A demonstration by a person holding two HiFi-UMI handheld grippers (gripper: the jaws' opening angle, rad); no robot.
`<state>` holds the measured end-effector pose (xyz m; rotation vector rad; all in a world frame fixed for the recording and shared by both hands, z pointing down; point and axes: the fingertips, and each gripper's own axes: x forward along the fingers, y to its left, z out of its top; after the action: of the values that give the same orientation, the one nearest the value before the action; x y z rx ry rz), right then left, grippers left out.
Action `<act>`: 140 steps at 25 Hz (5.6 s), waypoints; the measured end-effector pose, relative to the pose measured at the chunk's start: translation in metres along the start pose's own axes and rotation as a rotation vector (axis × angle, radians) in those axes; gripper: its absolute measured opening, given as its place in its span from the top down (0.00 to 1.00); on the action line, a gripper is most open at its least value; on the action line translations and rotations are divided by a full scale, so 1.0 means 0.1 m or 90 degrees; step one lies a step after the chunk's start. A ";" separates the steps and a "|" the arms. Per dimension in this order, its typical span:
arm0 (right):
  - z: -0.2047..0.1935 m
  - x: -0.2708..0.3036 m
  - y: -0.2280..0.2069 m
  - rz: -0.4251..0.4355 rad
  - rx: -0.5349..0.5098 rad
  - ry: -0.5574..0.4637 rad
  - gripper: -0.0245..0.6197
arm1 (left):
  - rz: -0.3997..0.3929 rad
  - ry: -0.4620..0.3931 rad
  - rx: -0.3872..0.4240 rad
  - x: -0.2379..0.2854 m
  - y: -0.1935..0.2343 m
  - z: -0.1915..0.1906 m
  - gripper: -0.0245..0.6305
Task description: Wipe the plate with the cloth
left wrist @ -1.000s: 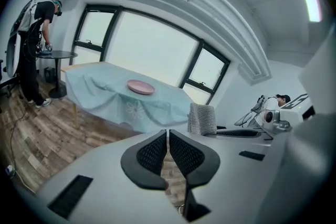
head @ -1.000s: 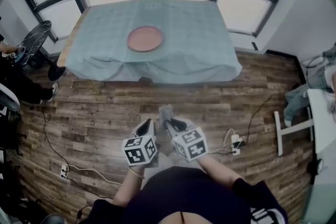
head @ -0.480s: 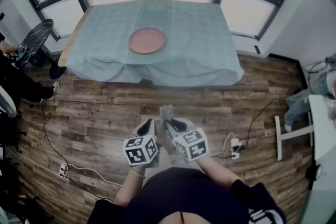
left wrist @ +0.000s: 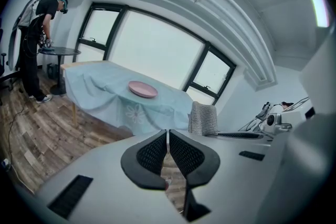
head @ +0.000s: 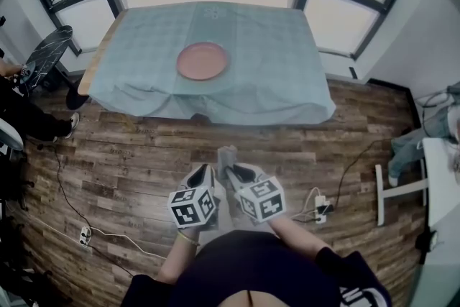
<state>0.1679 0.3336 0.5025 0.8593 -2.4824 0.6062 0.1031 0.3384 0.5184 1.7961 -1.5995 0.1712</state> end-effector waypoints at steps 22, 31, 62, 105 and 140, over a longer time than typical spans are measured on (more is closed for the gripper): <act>0.78 0.97 -0.62 -0.033 0.020 -0.005 0.91 | -0.025 0.026 0.018 0.99 0.52 0.87 0.92; 1.23 1.44 -0.88 -0.056 0.019 -0.003 0.91 | -0.036 0.042 0.020 1.42 0.82 1.32 0.92; 2.33 2.93 -1.66 -0.125 0.030 -0.010 0.91 | -0.037 0.079 0.044 2.69 1.90 2.49 0.92; 2.39 4.38 -3.12 -0.170 0.017 0.172 0.91 | 0.018 0.195 0.044 4.07 2.65 2.79 0.91; 2.11 5.01 -3.49 -0.199 0.001 0.298 0.91 | 0.035 0.278 0.058 4.43 2.81 2.51 0.87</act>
<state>-0.0141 -0.2578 0.6893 0.9553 -1.8847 0.6144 -0.1418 -0.1612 0.6872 1.6404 -1.3420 0.6252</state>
